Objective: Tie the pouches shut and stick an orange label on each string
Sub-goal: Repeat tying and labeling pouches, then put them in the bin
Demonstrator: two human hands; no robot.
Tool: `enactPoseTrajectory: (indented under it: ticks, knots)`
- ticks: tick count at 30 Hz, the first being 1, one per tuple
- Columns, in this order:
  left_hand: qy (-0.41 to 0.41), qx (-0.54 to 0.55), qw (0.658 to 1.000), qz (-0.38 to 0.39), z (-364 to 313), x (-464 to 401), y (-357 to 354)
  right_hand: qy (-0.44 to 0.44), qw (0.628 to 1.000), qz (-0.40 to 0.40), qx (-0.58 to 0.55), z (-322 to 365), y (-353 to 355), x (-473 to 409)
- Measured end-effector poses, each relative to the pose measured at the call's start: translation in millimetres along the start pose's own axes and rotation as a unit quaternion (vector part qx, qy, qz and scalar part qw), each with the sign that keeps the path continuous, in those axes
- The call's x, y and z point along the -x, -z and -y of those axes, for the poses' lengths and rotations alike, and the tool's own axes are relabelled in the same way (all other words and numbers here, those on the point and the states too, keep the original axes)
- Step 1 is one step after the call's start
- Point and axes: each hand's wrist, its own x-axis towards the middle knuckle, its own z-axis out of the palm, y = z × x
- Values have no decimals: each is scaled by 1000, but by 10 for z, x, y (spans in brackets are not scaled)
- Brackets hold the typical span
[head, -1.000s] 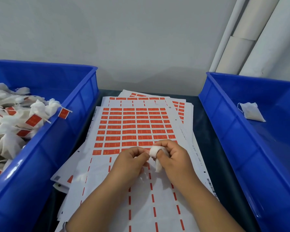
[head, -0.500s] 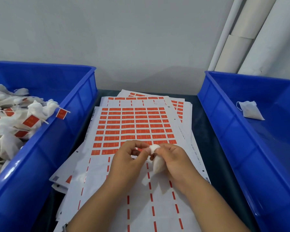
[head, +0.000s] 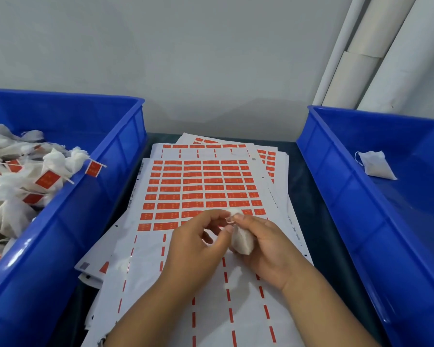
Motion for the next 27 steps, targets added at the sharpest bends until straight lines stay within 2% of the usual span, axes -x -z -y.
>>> enactPoseTrajectory:
  ticks: [3, 6, 12, 17, 19, 23, 27]
  knots:
    - [-25, -42, 999, -1, 20, -5, 8, 2, 1000, 2, -8, -3, 18, 0]
    - [13, -62, 998, -16, 57, -44, 40, 0, 1000, -2, 5, -29, 19, -14]
    - [65, -95, 992, 47, 92, -63, -10, -13, 999, -48, -1, -21, 28, -33]
    - [65, -134, 989, 14, 95, -146, 64, -19, 997, -69, 35, -1, 48, -35]
    - [61, -152, 986, -30, 116, -182, 133, -39, 995, -52, 70, 9, 41, -25]
    - [55, -165, 979, -105, 165, -210, 215, -89, 989, 50, 110, 32, -18, 30]
    - [45, -153, 981, -113, 173, -208, 231, -77, 973, 107, 188, 44, -16, 89]
